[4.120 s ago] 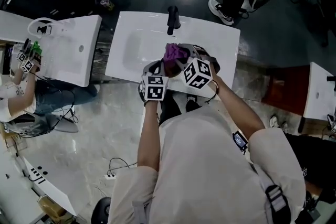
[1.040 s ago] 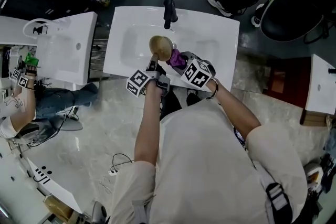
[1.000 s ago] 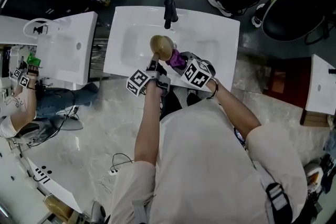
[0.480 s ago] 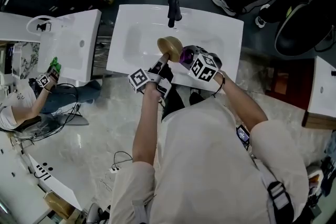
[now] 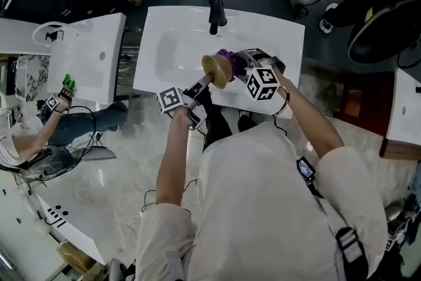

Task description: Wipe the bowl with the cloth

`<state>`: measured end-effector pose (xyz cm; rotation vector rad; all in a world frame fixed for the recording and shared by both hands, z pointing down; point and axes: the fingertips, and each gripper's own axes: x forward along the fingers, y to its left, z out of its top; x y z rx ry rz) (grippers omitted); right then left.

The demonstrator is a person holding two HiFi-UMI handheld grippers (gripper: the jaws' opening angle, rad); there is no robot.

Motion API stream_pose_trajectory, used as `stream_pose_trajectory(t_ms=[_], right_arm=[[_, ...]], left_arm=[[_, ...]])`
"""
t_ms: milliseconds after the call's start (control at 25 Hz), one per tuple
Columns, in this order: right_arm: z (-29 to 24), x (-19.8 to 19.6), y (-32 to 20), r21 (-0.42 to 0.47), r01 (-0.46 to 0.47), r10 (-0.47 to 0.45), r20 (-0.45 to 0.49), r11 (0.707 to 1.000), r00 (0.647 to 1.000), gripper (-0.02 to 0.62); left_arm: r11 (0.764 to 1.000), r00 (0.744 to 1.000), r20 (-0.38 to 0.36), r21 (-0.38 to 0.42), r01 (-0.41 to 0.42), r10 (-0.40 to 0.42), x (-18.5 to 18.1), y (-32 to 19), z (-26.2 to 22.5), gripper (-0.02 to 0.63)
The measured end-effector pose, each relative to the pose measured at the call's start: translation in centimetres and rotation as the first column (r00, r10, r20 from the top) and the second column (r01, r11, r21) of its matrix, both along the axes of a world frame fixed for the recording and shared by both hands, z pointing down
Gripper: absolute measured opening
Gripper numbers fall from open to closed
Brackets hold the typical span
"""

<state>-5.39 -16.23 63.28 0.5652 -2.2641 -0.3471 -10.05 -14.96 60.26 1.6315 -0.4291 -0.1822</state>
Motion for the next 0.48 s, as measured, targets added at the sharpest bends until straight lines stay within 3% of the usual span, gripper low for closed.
stream_pose_trajectory(t_ms=[80, 160, 480], right_arm=[[-0.2, 0.4, -0.4, -0.002, -0.009, 0.01, 0.012, 1.0, 1.0, 0.133], [-0.6, 0.6, -0.5, -0.009, -0.014, 0.014, 0.03, 1.0, 0.999, 0.133], [-1.1, 2.4, 0.0, -0.088, -0.111, 0.122, 0.128, 0.99, 0.984, 0.133]], left_arm=[[0.997, 0.992, 0.108, 0.033, -0.072, 0.068, -0.3, 0.5, 1.4, 0.015], [0.996, 0.974, 0.21, 0.017, -0.085, 0.079, -1.0, 0.7, 2.7, 0.015], [0.993, 0.934, 0.347, 0.051, -0.11, 0.086, -1.6, -0.2, 4.2, 0.021]])
